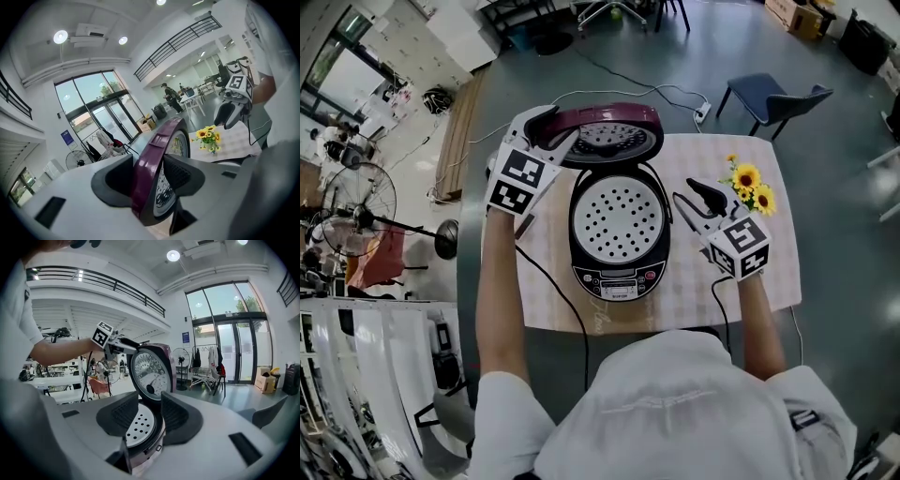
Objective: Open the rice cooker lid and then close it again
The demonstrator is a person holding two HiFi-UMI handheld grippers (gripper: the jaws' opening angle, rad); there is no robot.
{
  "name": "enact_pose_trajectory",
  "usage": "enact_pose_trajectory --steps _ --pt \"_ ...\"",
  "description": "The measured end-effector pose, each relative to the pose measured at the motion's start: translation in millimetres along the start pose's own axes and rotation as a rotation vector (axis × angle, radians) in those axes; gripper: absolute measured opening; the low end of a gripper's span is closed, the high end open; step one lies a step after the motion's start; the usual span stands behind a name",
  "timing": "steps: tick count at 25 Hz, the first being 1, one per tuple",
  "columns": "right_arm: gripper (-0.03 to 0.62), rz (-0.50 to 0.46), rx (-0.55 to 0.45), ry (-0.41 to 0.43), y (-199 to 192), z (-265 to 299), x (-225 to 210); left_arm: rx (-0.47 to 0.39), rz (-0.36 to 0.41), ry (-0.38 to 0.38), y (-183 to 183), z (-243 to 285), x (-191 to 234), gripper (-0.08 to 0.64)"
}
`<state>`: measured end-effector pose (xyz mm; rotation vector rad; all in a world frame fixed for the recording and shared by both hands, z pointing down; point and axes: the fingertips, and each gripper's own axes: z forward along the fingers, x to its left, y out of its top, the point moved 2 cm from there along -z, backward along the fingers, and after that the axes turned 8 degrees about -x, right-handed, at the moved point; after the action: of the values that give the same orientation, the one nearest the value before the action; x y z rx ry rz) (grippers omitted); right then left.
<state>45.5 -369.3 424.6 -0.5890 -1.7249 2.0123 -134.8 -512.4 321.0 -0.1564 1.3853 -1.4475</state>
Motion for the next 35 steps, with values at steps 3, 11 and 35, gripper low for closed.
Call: enact_pose_trajectory --steps 3,11,35 --pt "0.166 -0.011 -0.007 0.001 3.3 -4.3 6.7 0.001 -0.003 0.001 0.1 -7.4 -7.8 0.215" --pt "0.166 -0.028 -0.025 0.002 10.5 -19.4 27.2 0.026 0.008 -0.036 4.5 -36.3 -38.3 0.22" --pt "0.164 0.005 0.009 0.07 -11.6 -58.8 91.5 0.204 0.051 -0.257 -34.2 -106.8 -174.1 0.21"
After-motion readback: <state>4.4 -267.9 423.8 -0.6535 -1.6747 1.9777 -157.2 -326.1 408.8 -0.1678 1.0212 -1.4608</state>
